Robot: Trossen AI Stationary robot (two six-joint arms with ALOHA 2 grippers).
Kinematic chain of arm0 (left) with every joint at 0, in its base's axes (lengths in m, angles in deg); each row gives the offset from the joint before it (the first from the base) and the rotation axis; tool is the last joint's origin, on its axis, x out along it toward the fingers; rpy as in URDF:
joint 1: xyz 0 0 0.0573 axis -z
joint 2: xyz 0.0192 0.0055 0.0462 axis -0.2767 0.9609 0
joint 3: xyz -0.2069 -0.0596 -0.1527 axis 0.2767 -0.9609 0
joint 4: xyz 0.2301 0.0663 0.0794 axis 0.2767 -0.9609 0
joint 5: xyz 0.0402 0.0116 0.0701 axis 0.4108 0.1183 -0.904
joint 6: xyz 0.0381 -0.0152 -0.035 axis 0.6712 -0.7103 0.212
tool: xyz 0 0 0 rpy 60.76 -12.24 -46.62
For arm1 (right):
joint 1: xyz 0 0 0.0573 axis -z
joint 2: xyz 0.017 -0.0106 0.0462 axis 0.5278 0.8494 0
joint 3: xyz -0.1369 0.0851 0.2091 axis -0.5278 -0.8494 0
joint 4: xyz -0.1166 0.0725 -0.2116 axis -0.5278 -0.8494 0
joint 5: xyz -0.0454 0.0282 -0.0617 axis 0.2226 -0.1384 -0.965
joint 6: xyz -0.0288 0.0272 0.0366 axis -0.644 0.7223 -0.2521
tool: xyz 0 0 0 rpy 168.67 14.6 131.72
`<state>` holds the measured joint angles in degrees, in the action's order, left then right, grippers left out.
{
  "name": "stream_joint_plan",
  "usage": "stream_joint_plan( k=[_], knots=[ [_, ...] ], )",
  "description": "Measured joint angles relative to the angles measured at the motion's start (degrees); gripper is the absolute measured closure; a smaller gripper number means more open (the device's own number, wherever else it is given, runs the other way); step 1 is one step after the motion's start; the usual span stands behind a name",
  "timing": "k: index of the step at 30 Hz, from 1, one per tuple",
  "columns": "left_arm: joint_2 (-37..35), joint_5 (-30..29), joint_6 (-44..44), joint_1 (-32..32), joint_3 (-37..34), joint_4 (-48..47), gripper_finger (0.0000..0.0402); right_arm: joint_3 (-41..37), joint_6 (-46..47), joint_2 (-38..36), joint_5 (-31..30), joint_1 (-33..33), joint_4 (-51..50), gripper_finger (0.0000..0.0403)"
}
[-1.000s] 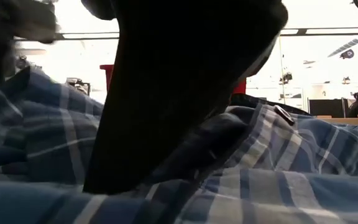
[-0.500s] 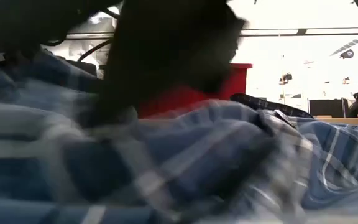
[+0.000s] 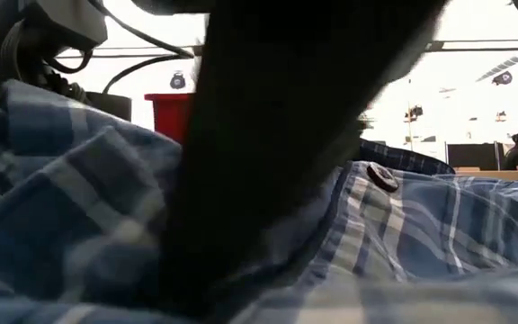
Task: Fold Laundry from Bin
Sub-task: Fold the blue patterned long sleeve shirt
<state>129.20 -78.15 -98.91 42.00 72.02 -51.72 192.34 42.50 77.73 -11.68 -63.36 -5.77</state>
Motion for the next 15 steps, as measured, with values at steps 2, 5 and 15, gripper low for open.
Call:
stream_joint_plan(
  k=[2, 5, 15],
  knots=[
    [-0.1, -0.4, 0.1, 0.0, 0.0, -0.8, 0.0402, 1.0, -0.1, -0.7, 2.2, -0.8, -0.9, 0.0284],
    [-0.4, -0.5, 0.3, 0.0, -0.1, -1.6, 0.0402, 3.3, -2.3, -2.5, 1.5, -1.5, -0.8, 0.0284],
    [-1.8, -2.7, -0.1, -1.2, -0.7, -8.3, 0.0402, 1.6, -5.3, -0.4, -11.7, 1.4, 3.7, 0.0284]
  ],
)
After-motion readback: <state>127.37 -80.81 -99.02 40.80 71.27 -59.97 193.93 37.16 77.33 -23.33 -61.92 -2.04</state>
